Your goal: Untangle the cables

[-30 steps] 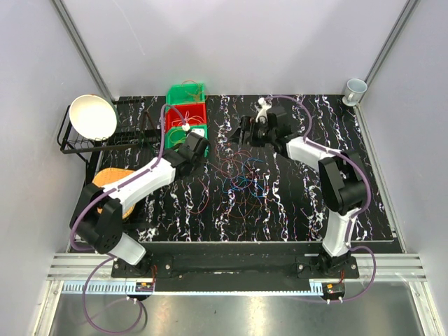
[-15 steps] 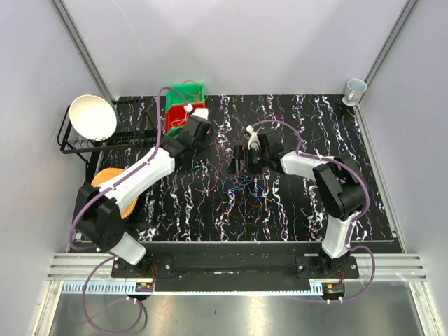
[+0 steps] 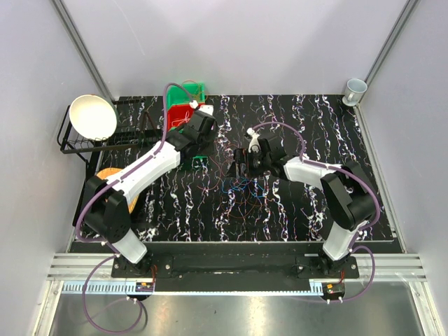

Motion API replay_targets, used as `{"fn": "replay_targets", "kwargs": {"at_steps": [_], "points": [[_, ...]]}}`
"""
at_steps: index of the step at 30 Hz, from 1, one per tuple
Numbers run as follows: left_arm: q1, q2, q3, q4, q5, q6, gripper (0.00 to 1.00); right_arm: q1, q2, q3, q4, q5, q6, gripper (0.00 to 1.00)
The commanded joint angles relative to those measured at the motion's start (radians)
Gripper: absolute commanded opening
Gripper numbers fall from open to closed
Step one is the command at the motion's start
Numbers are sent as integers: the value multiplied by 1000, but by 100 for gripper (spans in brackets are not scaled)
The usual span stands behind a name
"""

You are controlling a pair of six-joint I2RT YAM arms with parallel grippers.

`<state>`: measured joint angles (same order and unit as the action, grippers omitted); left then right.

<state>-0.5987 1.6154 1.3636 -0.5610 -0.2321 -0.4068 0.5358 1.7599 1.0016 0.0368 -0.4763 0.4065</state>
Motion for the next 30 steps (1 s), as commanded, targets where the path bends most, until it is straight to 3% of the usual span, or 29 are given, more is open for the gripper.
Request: {"fn": "replay_targets", "kwargs": {"at_steps": [1,6,10,16,23,30], "points": [[5,9,54,13,10,17,0,6,-51,-6,54,64,-11,100],[5,20,72,9,14,17,0,9,-46,-14,69,103,-5,92],[7,29,81,6,14,22,0,9,-46,-17,78,119,-3,74],[5,40,98,1,19,22,0,18,-25,-18,84,125,-11,57],[5,52,115,-2,27,22,0,27,-13,-26,101,120,-6,52],[5,51,126,-4,36,20,0,30,-7,-28,113,130,2,32]]}}
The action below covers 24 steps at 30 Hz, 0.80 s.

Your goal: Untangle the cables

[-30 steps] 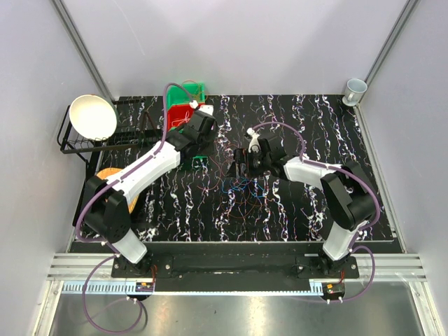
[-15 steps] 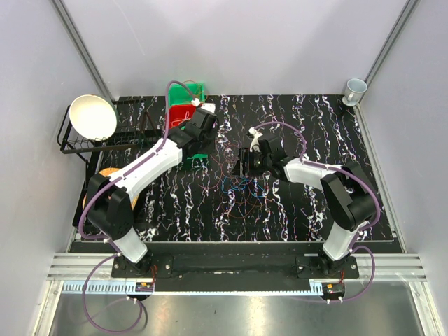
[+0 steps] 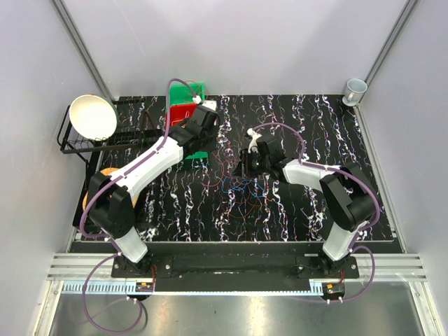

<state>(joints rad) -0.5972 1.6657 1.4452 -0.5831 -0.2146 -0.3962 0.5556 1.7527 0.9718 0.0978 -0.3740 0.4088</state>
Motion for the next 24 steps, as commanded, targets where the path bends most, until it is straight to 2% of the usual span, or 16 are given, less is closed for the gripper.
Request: {"fn": "replay_targets", "kwargs": {"at_steps": [1,6,9,14,15,17,18,19,22,24], "points": [[4,-1,44,17,23,7,0,12,1,4,54,26,-1,31],[4,-4,50,19,37,2,0,12,16,5,54,23,4,19],[4,-7,60,19,49,3,0,12,13,5,56,21,8,2],[4,8,151,-23,57,39,0,12,-25,22,60,-6,38,0],[4,22,179,-40,52,58,4,12,-36,31,56,-11,42,0],[4,31,272,-107,18,72,25,12,-79,62,39,-22,59,0],[2,29,299,-127,3,79,50,10,-97,76,30,-20,64,0],[2,23,320,-151,-11,83,62,12,-111,94,7,-22,67,0],[2,-35,360,-164,-25,103,87,9,-168,186,-58,-8,81,0],[2,-93,377,-176,-43,105,89,9,-200,257,-85,7,99,0]]}}
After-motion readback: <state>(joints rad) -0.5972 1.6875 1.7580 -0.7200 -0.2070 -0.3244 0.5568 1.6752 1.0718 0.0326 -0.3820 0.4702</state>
